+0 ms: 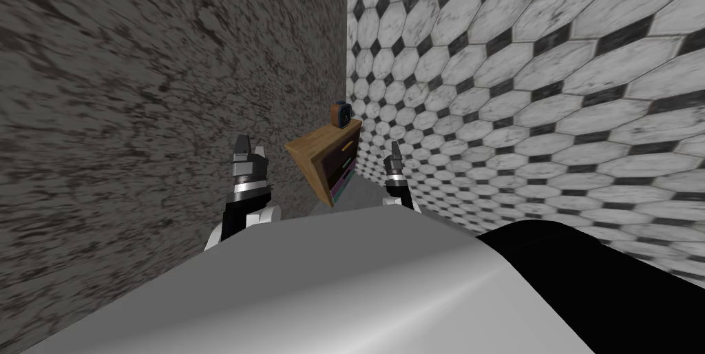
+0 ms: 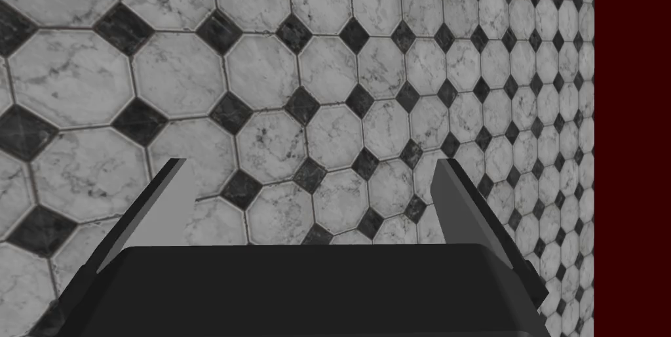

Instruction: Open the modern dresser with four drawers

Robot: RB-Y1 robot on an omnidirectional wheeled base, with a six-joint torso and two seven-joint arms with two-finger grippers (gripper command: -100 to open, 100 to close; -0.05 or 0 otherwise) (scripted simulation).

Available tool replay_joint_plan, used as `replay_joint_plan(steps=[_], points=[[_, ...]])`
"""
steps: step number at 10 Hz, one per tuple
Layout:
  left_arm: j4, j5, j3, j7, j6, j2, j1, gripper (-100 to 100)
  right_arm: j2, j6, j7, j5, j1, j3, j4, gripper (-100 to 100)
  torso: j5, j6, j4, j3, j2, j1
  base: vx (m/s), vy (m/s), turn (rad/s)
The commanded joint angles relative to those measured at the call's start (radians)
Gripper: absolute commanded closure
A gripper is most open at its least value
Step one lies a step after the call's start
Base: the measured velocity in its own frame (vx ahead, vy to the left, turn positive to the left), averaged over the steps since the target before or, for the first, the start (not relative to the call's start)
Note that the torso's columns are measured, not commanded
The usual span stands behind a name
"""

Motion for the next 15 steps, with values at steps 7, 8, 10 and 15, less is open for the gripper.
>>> replay_joint_plan(steps=[7,8,10,15], points=[[0.0,0.0,0.0,0.0,0.0,0.0,0.0,0,0.0,0.0,0.0,0.0,0.0,0.0,0.0,0,0.0,0.0,0.47,-0.939,0.47,0.0,0.0,0.0,0.0],[0.0,0.0,0.0,0.0,0.0,0.0,0.0,0,0.0,0.0,0.0,0.0,0.0,0.0,0.0,0,0.0,0.0,0.544,-1.087,0.544,0.0,0.0,0.0,0.0],[0.0,0.0,0.0,0.0,0.0,0.0,0.0,0,-0.028,-0.001,0.01,0.009,-0.005,0.0,0.004,-100,0.0,0.0,0.691,-1.382,0.691,0.0,0.004,0.0,0.007],[0.0,0.0,0.0,0.0,0.0,0.0,0.0,0,-0.12,-0.01,0.091,0.082,-0.048,0.003,0.032,-100,0.0,0.0,0.738,-1.476,0.737,0.0,0.014,0.001,0.038]])
